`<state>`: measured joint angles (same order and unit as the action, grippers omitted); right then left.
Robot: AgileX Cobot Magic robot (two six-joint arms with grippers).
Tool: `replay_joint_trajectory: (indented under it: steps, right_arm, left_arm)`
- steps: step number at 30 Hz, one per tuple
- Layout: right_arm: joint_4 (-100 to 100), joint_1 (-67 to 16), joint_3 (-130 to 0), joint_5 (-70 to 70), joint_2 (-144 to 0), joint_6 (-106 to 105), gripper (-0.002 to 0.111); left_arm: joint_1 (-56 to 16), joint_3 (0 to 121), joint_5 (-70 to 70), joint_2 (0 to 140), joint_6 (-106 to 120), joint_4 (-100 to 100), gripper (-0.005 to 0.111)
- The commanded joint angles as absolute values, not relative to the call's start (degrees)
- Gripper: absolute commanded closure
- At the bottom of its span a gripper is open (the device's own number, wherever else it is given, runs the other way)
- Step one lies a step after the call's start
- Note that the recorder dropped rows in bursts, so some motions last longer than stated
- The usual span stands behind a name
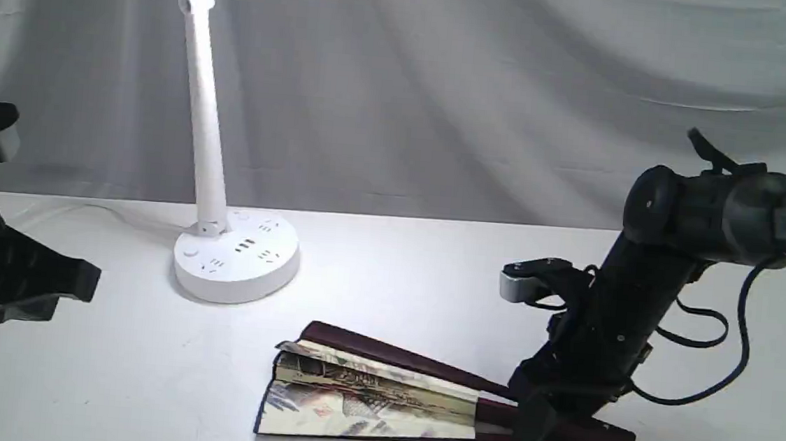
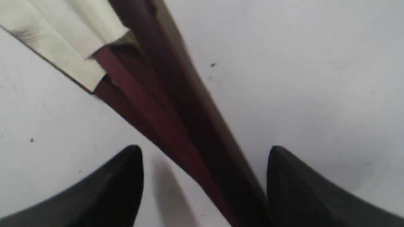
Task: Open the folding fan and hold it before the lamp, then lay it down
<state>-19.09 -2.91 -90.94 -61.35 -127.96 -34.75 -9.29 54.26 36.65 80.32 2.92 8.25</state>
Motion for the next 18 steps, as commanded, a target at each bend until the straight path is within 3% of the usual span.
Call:
replay_joint_trajectory:
  steps: [1,18]
  right_arm:
    - [-22.3,-2.6,-90.7,-62.0,-127.8,-35.3,0.051]
    - [-43.1,-2.5,-90.7,-45.0,-129.0,-40.3,0.052]
  left_arm:
    - [-9.6,54.9,36.6,80.3,3.1,8.7,0.107]
    - [-9.6,54.9,37.4,80.3,3.1,8.7,0.107]
